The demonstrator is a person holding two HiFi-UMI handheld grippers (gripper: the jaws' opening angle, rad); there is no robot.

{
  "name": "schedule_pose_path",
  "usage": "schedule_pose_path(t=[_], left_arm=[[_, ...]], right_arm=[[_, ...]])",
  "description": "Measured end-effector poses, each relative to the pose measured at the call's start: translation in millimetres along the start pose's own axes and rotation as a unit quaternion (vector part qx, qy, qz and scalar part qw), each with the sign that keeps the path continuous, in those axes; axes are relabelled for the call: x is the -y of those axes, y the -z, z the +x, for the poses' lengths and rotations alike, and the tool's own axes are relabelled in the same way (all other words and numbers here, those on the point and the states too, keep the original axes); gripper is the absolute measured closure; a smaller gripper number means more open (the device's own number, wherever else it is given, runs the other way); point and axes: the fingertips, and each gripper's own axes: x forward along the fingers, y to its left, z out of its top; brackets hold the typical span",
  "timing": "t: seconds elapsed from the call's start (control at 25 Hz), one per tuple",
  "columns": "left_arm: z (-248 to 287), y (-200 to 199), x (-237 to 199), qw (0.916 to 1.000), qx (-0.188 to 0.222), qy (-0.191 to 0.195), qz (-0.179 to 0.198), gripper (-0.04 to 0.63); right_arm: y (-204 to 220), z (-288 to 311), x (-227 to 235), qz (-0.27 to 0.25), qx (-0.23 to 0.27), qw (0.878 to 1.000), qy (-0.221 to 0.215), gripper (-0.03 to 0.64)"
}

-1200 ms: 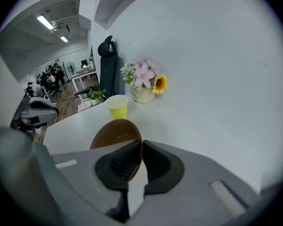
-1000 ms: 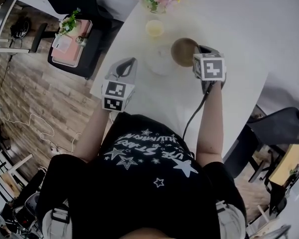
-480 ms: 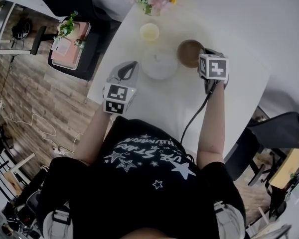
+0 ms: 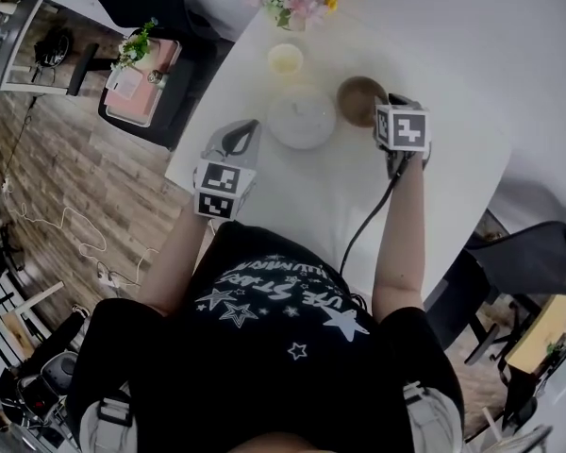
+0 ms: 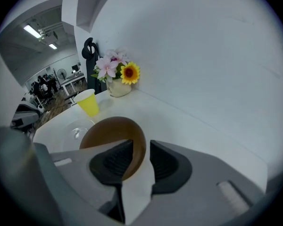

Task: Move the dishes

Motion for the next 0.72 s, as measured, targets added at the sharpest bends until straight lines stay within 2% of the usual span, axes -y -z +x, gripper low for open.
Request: schedule_pose_path(t=[0.24,0.48,0.72], left_arm=[[-26,3,9,0.9991,0.013,-0.039,-0.012,0.584],[-69,18,30,0.9961,0.022,-0.076,-0.039,0.584],[-106,33,42,0.9934,0.027,-0.093,-0.061,0.584]], right_arm=[[-9,-29,-5,-0.047,0.039,0.998,0.001,0.495],[-23,-61,-21,-0.105,0.096,0.990,0.000,0.495],[-18,-81,-59,-0.120,0.116,0.986,-0.023,0.495]])
